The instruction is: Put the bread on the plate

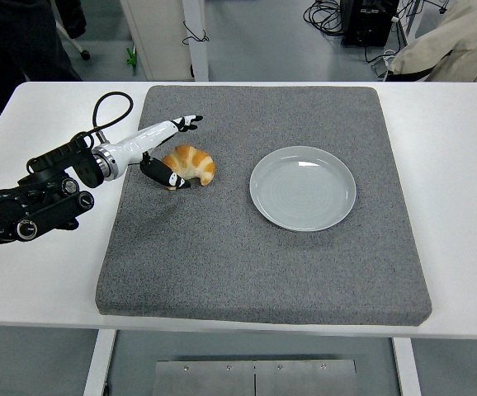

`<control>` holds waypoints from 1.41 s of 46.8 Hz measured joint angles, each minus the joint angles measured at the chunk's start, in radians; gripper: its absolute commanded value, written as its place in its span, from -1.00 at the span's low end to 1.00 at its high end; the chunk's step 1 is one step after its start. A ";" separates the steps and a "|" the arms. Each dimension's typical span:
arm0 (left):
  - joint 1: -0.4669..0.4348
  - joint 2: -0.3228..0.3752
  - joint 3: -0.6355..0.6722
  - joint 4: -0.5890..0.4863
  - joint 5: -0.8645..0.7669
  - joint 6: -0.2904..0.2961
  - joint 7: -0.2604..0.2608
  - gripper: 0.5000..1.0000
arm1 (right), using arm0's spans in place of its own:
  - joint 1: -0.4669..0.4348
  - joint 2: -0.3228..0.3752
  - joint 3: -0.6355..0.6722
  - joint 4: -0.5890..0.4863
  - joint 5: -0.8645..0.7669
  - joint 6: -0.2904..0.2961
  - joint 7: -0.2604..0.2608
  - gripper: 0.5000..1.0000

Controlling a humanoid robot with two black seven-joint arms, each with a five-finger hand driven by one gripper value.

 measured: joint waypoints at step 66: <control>-0.018 -0.025 0.004 0.042 -0.003 0.013 -0.009 -0.35 | 0.000 0.000 0.000 0.000 0.000 0.000 0.000 1.00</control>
